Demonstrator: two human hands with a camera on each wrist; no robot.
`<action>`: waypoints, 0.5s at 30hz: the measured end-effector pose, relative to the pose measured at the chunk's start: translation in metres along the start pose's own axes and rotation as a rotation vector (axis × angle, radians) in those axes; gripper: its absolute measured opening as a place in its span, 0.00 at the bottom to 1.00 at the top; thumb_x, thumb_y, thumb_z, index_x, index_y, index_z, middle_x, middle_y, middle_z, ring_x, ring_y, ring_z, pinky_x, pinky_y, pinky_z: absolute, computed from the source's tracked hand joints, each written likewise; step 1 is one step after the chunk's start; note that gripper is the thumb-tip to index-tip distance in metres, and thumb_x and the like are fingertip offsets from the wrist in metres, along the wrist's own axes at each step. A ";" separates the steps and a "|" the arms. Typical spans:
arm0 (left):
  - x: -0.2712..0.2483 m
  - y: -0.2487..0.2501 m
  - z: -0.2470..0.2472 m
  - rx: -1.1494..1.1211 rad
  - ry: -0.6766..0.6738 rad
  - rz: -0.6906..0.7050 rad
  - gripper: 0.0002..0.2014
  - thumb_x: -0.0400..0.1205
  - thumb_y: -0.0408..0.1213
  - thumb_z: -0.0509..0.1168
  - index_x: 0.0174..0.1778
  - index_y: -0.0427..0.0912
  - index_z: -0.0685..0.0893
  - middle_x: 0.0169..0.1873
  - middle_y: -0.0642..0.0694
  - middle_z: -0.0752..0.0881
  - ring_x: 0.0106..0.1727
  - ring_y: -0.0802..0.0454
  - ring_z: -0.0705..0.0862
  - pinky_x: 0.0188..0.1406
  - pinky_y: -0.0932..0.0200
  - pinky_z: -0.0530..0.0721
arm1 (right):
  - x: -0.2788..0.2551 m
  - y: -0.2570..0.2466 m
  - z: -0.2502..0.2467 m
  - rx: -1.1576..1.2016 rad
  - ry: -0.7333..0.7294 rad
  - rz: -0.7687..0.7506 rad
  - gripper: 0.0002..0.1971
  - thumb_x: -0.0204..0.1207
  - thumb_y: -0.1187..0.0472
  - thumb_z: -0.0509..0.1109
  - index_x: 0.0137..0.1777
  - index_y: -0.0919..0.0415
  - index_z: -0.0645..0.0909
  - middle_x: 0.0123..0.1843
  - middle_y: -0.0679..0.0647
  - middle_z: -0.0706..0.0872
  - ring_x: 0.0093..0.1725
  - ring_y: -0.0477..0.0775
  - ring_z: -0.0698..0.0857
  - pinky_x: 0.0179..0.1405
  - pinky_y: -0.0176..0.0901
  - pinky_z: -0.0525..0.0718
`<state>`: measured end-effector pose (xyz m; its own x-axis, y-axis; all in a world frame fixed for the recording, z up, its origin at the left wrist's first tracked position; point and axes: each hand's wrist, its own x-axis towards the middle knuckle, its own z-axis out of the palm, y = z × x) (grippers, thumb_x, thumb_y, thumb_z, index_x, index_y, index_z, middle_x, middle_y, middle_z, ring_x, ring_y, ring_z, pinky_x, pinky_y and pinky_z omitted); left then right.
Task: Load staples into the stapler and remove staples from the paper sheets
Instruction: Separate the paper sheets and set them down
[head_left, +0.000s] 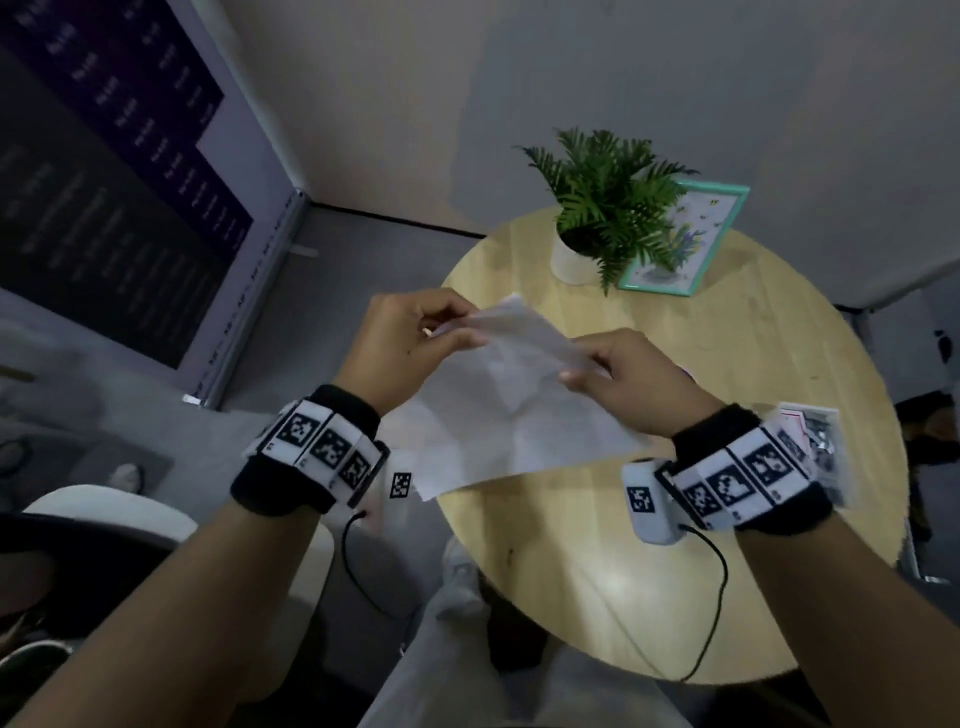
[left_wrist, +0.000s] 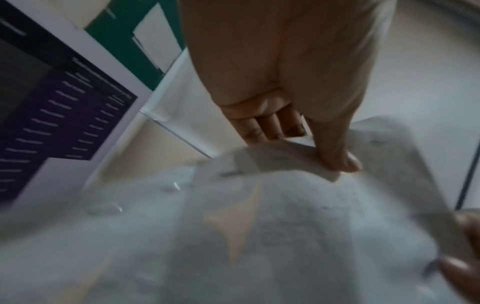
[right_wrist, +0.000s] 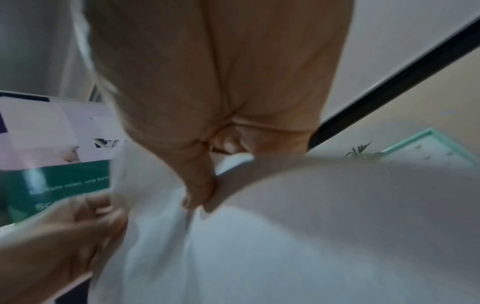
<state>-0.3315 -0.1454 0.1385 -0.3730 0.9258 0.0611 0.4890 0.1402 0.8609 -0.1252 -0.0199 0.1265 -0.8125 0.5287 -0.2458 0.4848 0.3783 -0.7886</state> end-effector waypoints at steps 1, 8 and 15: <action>0.000 -0.010 -0.011 -0.004 0.009 -0.029 0.07 0.72 0.37 0.78 0.43 0.45 0.89 0.36 0.45 0.90 0.36 0.58 0.86 0.40 0.67 0.83 | 0.008 -0.006 0.002 0.004 0.040 -0.006 0.06 0.79 0.66 0.69 0.49 0.64 0.88 0.47 0.58 0.92 0.46 0.51 0.88 0.48 0.49 0.82; -0.022 -0.121 -0.092 0.053 0.090 -0.403 0.21 0.63 0.50 0.82 0.45 0.43 0.86 0.42 0.47 0.90 0.42 0.57 0.88 0.47 0.57 0.88 | 0.056 -0.014 -0.005 0.294 0.250 0.074 0.13 0.77 0.73 0.68 0.46 0.53 0.87 0.35 0.38 0.91 0.39 0.41 0.86 0.43 0.35 0.83; -0.049 -0.168 -0.101 -0.395 0.188 -0.678 0.05 0.78 0.31 0.71 0.48 0.37 0.88 0.35 0.55 0.93 0.37 0.58 0.91 0.31 0.67 0.87 | 0.109 0.005 0.029 0.455 0.249 0.234 0.09 0.76 0.67 0.72 0.39 0.53 0.89 0.35 0.43 0.92 0.45 0.59 0.86 0.54 0.63 0.84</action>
<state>-0.4748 -0.2500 0.0415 -0.6324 0.6043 -0.4848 -0.1927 0.4834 0.8539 -0.2212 0.0173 0.0793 -0.5725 0.7433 -0.3460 0.4094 -0.1065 -0.9061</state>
